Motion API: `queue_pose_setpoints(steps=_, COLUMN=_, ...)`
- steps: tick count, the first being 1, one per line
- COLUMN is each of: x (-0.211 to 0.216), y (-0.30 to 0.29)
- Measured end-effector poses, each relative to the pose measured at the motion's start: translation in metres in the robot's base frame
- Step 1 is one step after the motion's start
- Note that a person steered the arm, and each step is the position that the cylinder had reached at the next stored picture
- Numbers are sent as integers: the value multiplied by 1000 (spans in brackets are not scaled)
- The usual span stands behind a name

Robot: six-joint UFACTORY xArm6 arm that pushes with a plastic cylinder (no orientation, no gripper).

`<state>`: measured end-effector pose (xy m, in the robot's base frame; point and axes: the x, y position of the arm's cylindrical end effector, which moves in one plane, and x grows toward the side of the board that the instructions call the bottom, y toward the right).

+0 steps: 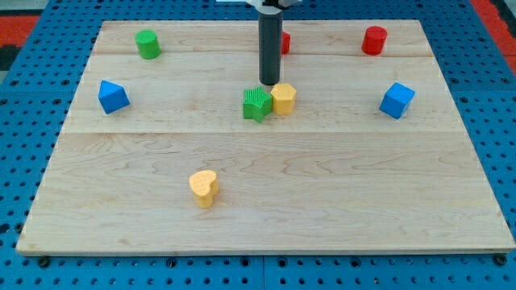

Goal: Keep yellow blocks and green star in a horizontal line

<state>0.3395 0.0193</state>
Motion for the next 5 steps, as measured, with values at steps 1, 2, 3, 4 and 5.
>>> queue_pose_setpoints(steps=1, x=10, y=8)
queue_pose_setpoints(steps=2, x=36, y=8)
queue_pose_setpoints(steps=3, x=44, y=8)
queue_pose_setpoints(steps=4, x=44, y=8)
queue_pose_setpoints(steps=5, x=44, y=8)
